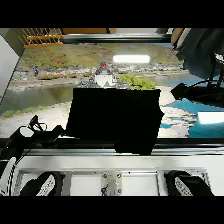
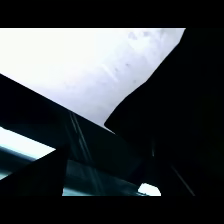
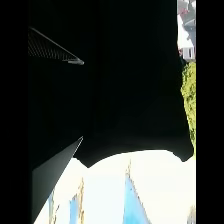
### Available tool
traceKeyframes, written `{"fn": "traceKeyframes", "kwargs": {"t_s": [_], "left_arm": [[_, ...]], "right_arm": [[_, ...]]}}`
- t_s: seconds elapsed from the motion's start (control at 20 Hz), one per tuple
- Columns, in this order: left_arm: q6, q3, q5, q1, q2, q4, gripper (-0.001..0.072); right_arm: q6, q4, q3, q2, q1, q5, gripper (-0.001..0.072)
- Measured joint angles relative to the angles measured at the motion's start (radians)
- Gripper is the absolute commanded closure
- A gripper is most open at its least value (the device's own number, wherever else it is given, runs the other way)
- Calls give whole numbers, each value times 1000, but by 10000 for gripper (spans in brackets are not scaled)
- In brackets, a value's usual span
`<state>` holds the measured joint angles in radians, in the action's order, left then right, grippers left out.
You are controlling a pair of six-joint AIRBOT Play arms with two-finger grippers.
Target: Fold the clothes and pants, and hang the long-sleeved shirts on hangers.
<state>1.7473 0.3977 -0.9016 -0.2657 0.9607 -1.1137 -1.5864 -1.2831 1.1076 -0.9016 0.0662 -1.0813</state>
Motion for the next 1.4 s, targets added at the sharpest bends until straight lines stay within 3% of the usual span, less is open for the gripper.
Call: {"fn": "traceKeyframes", "kwargs": {"t_s": [0.25,0.3,0.35,0.4,0.45,0.6,0.9,1.15,1.4], "left_arm": [[8,12,122,94,80,104,160],[14,31,137,115,107,118,285],[19,49,153,131,132,120,549],[26,70,158,144,159,117,659],[31,91,166,153,177,122,695],[42,139,161,167,200,116,696],[26,118,129,176,111,71,695],[21,69,132,177,45,63,695],[18,56,135,177,30,60,696]], "right_arm": [[0,23,0,8,0,-2,225],[0,23,0,8,1,-10,225],[0,23,-1,9,2,-17,225],[0,22,-4,10,6,-30,224],[0,16,-13,12,15,-50,223],[0,3,-101,37,72,-121,222],[-16,63,-491,74,195,-198,222],[-20,191,-734,72,116,-127,223],[-38,280,-818,58,-35,-10,224]]}}
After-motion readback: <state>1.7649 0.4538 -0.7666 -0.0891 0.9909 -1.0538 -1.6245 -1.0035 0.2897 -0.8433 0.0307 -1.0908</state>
